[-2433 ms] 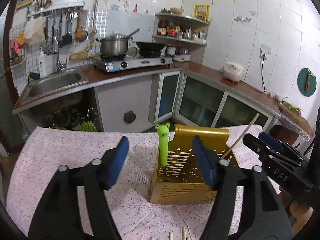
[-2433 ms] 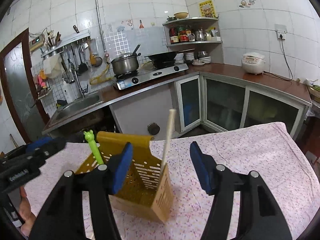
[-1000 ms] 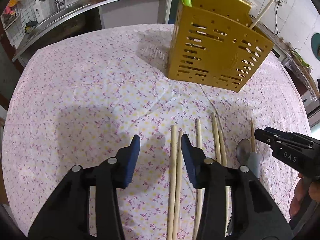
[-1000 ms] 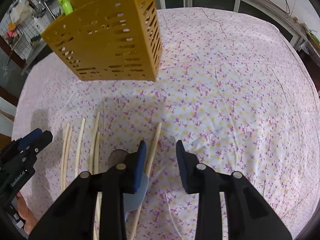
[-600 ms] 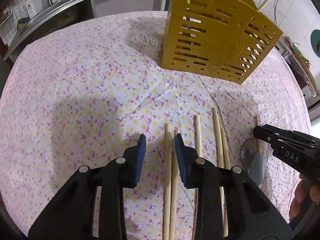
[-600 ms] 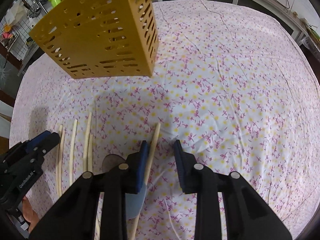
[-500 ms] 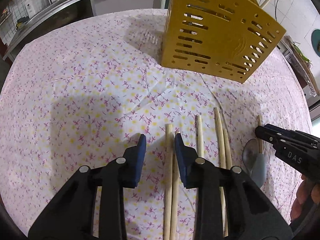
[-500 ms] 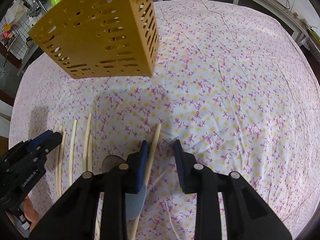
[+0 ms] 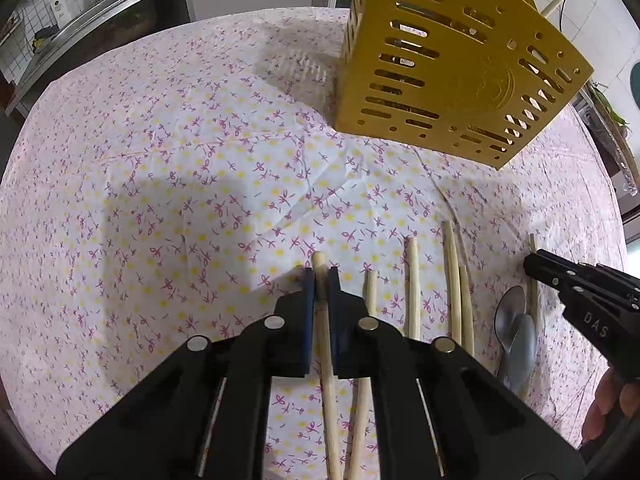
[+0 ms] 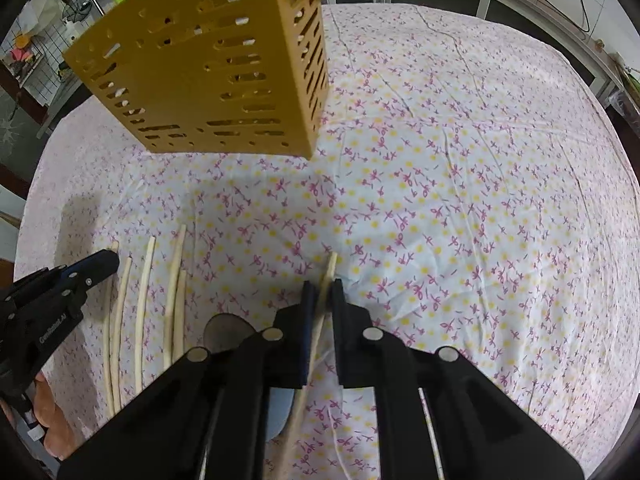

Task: Organize utensils
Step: 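Grasp a chopstick with the left tool while the right tool grasps another chopstick, then lift both chopsticks over the yellow holder and release them inside, then grasp a chopstick with the left tool while the right tool grasps the light-blue spoon, then lift the chopstick and blue spoon over the yellow holder and release both inside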

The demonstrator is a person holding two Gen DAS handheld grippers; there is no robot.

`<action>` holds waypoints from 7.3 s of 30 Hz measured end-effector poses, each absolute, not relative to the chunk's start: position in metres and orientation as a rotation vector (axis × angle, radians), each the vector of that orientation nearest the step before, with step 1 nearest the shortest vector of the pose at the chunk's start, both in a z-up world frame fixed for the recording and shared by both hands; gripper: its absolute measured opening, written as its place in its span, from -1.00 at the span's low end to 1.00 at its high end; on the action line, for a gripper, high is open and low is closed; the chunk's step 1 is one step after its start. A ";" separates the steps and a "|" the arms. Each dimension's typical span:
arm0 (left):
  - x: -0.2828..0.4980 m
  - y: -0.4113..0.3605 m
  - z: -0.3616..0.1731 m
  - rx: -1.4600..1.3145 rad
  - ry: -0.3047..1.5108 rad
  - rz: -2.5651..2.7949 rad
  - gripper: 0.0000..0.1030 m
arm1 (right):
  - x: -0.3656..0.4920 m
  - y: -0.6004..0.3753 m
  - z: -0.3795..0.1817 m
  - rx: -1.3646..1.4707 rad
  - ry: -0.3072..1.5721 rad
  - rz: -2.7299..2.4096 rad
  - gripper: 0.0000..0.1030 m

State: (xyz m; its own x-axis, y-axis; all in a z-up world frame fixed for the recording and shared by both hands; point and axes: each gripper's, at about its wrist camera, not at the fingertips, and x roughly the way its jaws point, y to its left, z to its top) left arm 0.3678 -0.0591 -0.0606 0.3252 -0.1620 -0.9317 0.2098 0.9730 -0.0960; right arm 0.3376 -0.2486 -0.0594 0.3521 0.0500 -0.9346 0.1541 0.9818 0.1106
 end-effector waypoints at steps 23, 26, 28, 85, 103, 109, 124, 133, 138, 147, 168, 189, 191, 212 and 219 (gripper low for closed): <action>0.308 -0.030 0.067 -0.018 0.714 -0.208 -0.91 | 0.291 -0.282 0.034 0.158 0.788 -0.035 -0.89; 0.300 -0.031 0.084 -0.033 0.651 -0.216 -0.91 | 0.288 -0.286 0.046 0.176 0.699 -0.039 -0.89; 0.296 -0.035 0.093 -0.041 0.626 -0.233 -0.91 | 0.283 -0.286 0.057 0.187 0.646 -0.034 -0.89; 0.417 -0.095 0.124 0.013 0.515 -0.244 -0.91 | 0.395 -0.299 0.107 0.238 0.457 0.006 -0.89; 0.386 -0.072 0.147 -0.036 0.506 -0.245 0.41 | 0.375 -0.310 0.114 0.271 0.523 -0.008 0.18; 0.357 -0.042 0.152 -0.054 0.550 -0.241 0.90 | 0.339 -0.314 0.117 0.182 0.582 -0.088 0.52; 0.301 -0.006 0.017 0.001 0.944 -0.176 0.90 | 0.290 -0.282 -0.013 0.117 1.019 -0.082 0.52; 0.289 -0.028 -0.028 0.036 1.049 -0.198 0.64 | 0.275 -0.270 -0.053 0.180 1.177 -0.033 0.21; 0.290 -0.042 -0.041 0.035 1.101 -0.210 0.58 | 0.270 -0.265 -0.057 0.233 1.210 -0.018 0.19; 0.303 -0.049 -0.061 0.034 1.151 -0.214 0.12 | 0.270 -0.255 -0.063 0.254 1.248 -0.015 0.19; 0.330 -0.044 -0.060 0.080 1.163 -0.205 -0.65 | 0.284 -0.230 -0.060 0.243 1.259 0.040 -0.84; 0.339 -0.041 -0.040 0.061 1.138 -0.232 -0.89 | 0.292 -0.278 -0.022 0.208 1.078 0.049 -0.86; 0.336 -0.040 -0.034 0.052 1.122 -0.242 -0.90 | 0.294 -0.278 -0.018 0.215 1.052 0.054 -0.86; 0.318 -0.059 0.108 0.047 0.617 -0.273 -0.91 | 0.321 -0.292 0.069 0.308 0.645 0.097 -0.86; 0.334 -0.075 0.169 -0.033 0.451 -0.312 -0.91 | 0.337 -0.286 0.118 0.276 0.489 0.132 -0.86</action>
